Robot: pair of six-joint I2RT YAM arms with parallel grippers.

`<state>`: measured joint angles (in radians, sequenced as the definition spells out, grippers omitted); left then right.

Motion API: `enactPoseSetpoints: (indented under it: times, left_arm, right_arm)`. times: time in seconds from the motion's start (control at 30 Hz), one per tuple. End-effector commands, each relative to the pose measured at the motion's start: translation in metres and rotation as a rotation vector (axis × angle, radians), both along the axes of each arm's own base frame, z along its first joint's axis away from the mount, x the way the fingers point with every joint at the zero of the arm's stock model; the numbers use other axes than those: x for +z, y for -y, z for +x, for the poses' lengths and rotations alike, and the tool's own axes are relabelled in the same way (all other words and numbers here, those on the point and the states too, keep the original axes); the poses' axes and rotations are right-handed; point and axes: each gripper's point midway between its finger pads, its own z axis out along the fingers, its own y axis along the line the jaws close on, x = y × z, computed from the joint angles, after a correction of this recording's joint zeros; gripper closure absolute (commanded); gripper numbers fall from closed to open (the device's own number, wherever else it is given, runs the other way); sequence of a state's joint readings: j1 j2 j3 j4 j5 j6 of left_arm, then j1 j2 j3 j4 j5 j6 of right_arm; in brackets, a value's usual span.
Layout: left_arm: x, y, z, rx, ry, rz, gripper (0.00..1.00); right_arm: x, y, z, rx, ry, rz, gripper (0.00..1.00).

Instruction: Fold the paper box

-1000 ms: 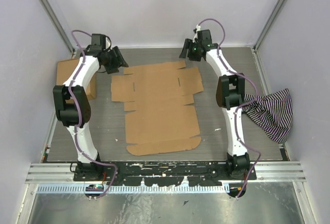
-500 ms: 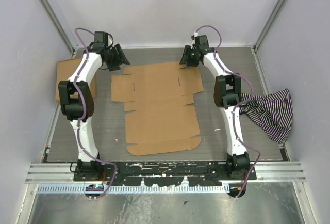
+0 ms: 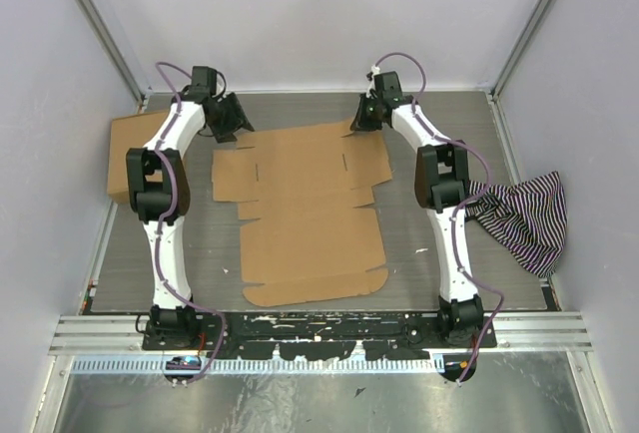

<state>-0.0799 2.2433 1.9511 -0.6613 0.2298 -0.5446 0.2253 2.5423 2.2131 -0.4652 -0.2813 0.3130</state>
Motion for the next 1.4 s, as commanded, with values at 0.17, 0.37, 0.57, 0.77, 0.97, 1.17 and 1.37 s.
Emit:
enactPoseSetpoints:
  times: [0.17,0.37,0.57,0.77,0.97,1.17,1.37]
  left_arm:
    - [-0.010,-0.013,0.001,0.042,-0.033,0.071,0.35]
    - [-0.030,-0.015,0.015,0.027,-0.028,0.100,0.35]
    - [-0.046,-0.022,0.020,0.028,-0.037,0.150,0.36]
    - [-0.060,-0.019,0.015,0.023,-0.063,0.140,0.37]
    - [-0.068,-0.006,0.010,-0.006,-0.087,0.107,0.41]
    - [-0.056,0.003,0.003,-0.024,-0.095,0.086,0.43]
    - [-0.028,0.019,0.000,-0.037,-0.049,0.021,0.45]
  right_arm:
    - [0.058,0.005,-0.018,0.031,0.091,-0.073,0.99]
    - [0.053,-0.002,-0.024,0.061,0.073,-0.066,0.99]
    - [0.053,-0.005,-0.028,0.077,0.066,-0.075,0.99]
    - [0.050,-0.005,-0.030,0.080,0.061,-0.091,0.99]
    - [0.053,-0.005,-0.029,0.070,0.066,-0.095,0.99]
    - [0.053,-0.004,-0.028,0.040,0.058,-0.093,0.99]
    - [0.052,-0.003,-0.028,0.015,0.045,-0.083,0.99]
